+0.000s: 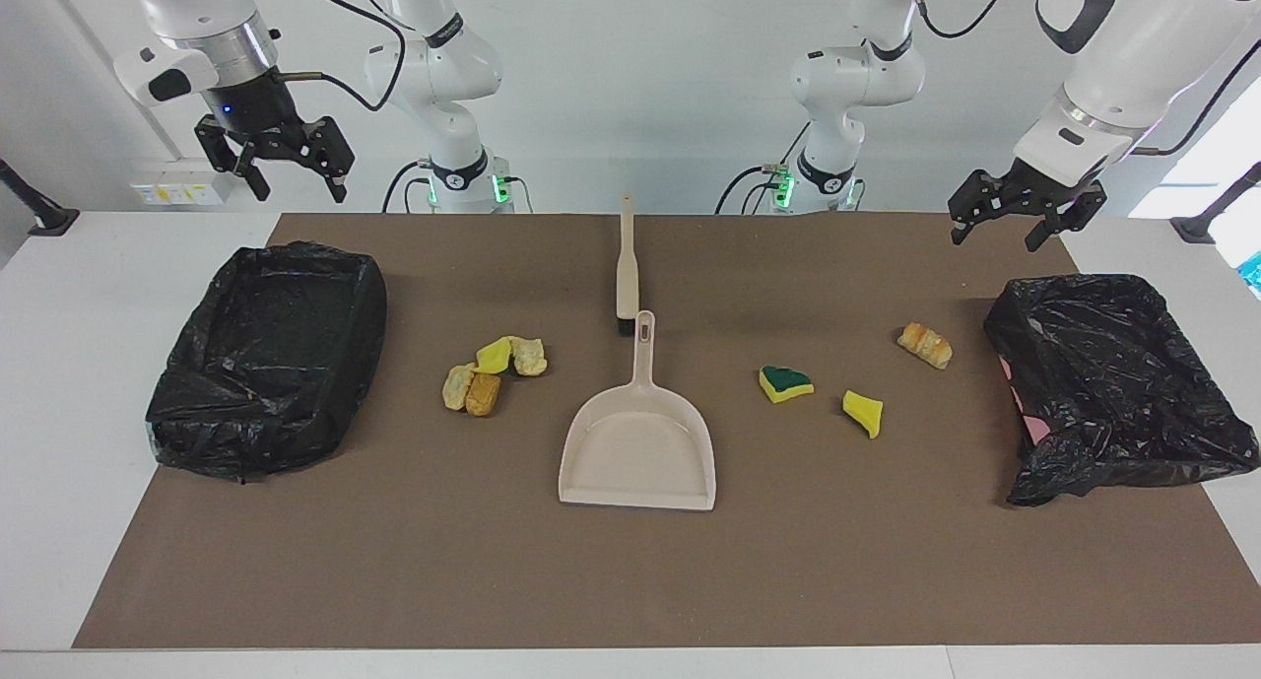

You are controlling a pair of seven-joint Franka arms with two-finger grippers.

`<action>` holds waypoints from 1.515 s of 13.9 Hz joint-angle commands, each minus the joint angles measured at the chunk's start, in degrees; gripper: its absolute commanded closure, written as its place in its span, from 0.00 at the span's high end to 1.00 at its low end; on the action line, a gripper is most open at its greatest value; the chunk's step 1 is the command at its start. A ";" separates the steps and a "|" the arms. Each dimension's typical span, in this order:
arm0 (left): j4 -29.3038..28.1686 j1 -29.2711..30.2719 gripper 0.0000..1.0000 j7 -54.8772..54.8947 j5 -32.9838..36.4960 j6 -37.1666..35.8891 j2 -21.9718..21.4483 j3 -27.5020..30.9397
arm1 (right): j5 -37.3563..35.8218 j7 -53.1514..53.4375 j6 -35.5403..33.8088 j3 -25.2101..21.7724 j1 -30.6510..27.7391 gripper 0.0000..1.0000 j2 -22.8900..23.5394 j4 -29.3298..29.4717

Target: Sweep and dump trash in bin

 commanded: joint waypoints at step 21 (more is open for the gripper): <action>-1.73 0.23 1.00 0.50 0.82 0.63 -1.57 0.44 | 1.16 -1.64 -0.87 0.41 -0.26 1.00 0.13 0.64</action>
